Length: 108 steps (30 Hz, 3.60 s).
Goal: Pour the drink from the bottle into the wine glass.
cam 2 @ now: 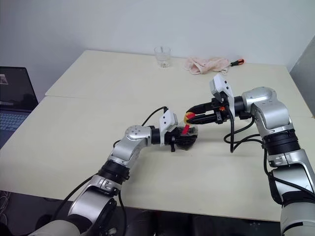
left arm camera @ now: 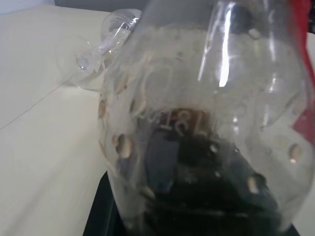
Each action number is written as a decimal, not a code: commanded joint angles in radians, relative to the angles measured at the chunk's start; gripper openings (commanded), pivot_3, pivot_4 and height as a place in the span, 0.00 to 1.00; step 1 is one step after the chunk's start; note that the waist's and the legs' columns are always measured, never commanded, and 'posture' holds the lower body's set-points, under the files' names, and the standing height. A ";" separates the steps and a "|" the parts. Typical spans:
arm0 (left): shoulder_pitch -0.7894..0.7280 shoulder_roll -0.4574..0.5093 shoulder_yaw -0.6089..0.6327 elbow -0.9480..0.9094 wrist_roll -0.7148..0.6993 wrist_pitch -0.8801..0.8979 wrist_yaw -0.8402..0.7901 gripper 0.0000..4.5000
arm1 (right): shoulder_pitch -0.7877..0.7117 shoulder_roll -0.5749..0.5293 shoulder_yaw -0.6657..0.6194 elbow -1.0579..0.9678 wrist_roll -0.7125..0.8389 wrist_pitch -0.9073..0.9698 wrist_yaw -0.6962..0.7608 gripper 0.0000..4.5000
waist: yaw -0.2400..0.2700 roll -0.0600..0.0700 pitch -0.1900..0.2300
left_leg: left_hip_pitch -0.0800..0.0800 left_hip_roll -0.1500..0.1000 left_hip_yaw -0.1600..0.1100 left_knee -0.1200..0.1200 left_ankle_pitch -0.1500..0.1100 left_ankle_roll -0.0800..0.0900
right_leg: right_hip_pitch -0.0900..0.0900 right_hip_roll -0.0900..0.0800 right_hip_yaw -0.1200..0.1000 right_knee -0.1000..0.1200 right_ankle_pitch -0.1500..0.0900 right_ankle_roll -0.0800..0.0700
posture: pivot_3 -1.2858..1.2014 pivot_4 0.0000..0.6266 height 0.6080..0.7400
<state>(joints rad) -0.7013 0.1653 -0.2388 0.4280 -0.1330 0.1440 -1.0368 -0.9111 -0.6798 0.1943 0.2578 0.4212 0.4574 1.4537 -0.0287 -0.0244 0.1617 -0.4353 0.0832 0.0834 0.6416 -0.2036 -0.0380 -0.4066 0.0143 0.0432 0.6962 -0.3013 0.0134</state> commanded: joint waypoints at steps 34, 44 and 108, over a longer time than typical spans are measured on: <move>-0.169 -0.041 0.063 0.231 -0.017 -0.149 -0.043 0.28 | 0.348 0.568 -0.299 -1.136 0.082 0.833 -1.569 1.00 | -0.001 0.000 0.000 | 0.000 -0.001 -0.001 0.001 0.000 0.000 | 0.000 -0.001 0.001 0.001 0.000 0.003 | 0.52 0.24 1.00; -0.160 -0.037 0.069 0.222 -0.018 -0.154 -0.039 0.28 | 0.300 0.638 -0.268 -1.028 -0.010 0.815 -1.625 1.00 | -0.005 0.000 0.000 | -0.001 -0.001 -0.001 0.001 0.000 0.000 | 0.000 0.000 0.000 0.001 0.001 0.002 | 0.52 0.24 1.00; -0.164 -0.024 0.072 0.250 0.006 -0.217 -0.035 0.26 | 0.446 0.541 -0.483 -1.096 0.184 0.812 -1.404 1.00 | -0.004 0.000 0.000 | -0.001 -0.001 -0.003 0.000 0.000 0.000 | 0.000 0.001 -0.001 0.001 -0.001 0.005 | 0.52 0.24 1.00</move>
<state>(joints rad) -0.8430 0.1492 -0.1852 0.7178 -0.1100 -0.0518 -1.0777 -0.4498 -0.1421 -0.2946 -0.8437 0.6247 1.2936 0.0795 -0.0326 -0.0243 0.1617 -0.4360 0.0817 0.0805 0.6411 -0.2035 -0.0379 -0.4065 0.0146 0.0427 0.6969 -0.3025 0.0183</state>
